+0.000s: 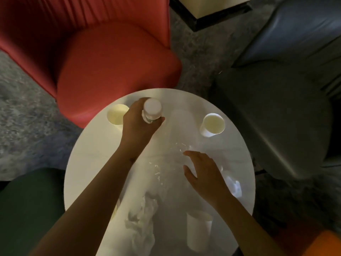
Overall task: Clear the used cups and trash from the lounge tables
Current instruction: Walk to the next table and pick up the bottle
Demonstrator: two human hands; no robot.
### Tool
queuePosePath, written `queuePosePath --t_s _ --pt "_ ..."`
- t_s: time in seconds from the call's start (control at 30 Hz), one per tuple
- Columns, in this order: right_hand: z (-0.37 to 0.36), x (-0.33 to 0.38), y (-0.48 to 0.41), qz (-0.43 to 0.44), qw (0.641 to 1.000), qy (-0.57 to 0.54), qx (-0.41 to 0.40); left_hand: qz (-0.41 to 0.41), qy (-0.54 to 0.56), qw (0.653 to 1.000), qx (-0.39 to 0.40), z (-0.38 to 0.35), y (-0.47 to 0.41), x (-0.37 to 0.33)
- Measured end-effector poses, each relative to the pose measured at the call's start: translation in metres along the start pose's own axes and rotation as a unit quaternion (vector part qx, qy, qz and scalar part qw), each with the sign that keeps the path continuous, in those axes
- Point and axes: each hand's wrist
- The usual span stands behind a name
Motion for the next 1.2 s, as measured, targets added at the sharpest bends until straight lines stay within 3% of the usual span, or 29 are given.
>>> queuePosePath --t_s 0.73,0.9,1.03,1.2 --pt "-0.029 -0.044 0.007 0.024 0.999 -0.030 -0.035 -0.052 -0.038 0.998 -0.018 -0.014 0.005 0.017" --pt "-0.031 -0.052 0.012 0.017 0.999 -0.015 -0.034 -0.014 -0.063 0.996 -0.066 -0.006 0.029 0.020" --pt "-0.030 -0.057 0.014 0.002 0.999 0.000 -0.034 -0.034 -0.083 0.990 -0.105 -0.016 0.069 0.028" --pt "-0.034 -0.066 0.012 0.010 1.000 0.014 0.001 -0.005 -0.139 0.990 0.009 -0.050 0.111 0.051"
Point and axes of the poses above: each hand's wrist, its own y-axis away from the middle knuckle, its own z-axis out of the back of the hand, x = y × z, and after that the axes turned 1 degree about -y, right-handed
